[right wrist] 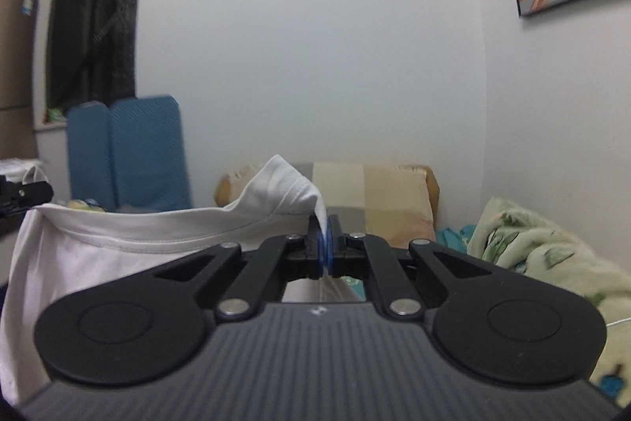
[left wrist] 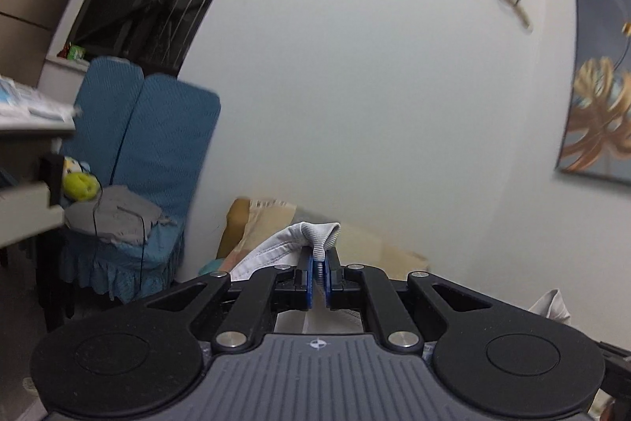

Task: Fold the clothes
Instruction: 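Lift the T-shirt high with both grippers and shake it out, then lay the T-shirt flat on the bed and open both grippers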

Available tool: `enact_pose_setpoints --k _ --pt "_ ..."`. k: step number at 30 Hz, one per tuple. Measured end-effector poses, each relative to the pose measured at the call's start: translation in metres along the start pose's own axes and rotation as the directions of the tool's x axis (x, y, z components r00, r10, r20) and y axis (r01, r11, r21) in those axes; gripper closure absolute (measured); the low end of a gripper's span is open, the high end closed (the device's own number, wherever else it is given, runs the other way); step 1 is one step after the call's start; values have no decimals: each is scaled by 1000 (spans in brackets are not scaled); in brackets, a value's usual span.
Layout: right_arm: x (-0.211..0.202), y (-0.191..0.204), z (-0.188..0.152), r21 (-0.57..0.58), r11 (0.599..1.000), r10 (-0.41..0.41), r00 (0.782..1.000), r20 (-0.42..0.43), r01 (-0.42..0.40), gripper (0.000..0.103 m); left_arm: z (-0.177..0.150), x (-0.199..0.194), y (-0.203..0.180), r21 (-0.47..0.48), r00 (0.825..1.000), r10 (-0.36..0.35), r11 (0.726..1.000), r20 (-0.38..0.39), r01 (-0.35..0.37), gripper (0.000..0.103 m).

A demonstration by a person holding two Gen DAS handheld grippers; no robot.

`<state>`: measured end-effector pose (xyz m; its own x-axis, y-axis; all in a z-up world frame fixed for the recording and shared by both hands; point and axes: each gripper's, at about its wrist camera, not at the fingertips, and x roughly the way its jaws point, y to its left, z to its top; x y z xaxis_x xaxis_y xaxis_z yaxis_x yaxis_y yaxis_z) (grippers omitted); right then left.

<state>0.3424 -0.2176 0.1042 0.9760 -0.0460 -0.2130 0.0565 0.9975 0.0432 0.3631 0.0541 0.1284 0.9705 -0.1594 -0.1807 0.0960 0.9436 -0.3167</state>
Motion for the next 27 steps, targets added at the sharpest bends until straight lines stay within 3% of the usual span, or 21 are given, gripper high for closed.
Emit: enact_pose_setpoints --k 4,7,13,16,18,19,20,22,27 --pt "114 -7 -78 7 1000 -22 996 -83 23 98 -86 128 29 15 993 58 998 -104 -56 97" --pt "180 -14 -134 24 999 -25 982 -187 30 98 -150 205 51 33 973 92 996 -212 -86 97" --pt "243 -27 -211 94 996 33 940 -340 -1 98 -230 288 86 38 912 133 991 -389 -129 97" --pt "262 -40 -228 203 978 127 899 -419 -44 96 -244 301 96 56 879 143 990 -454 -131 93" --pt "266 -45 -229 248 967 166 883 -439 -58 94 -248 306 105 36 869 127 991 -478 -125 80" --pt "267 -47 -228 263 963 179 877 -445 -62 84 -242 301 106 29 869 121 992 -481 -122 70" --pt "265 -48 -225 270 960 188 876 -445 -69 59 -236 295 108 22 869 114 993 -482 -118 66" --pt "256 -47 -215 268 959 202 878 -434 -88 27 -221 279 107 23 870 106 994 -482 -108 48" --pt "208 -49 -180 293 951 213 888 -408 -94 25 -179 209 98 64 884 106 994 -455 -87 25"
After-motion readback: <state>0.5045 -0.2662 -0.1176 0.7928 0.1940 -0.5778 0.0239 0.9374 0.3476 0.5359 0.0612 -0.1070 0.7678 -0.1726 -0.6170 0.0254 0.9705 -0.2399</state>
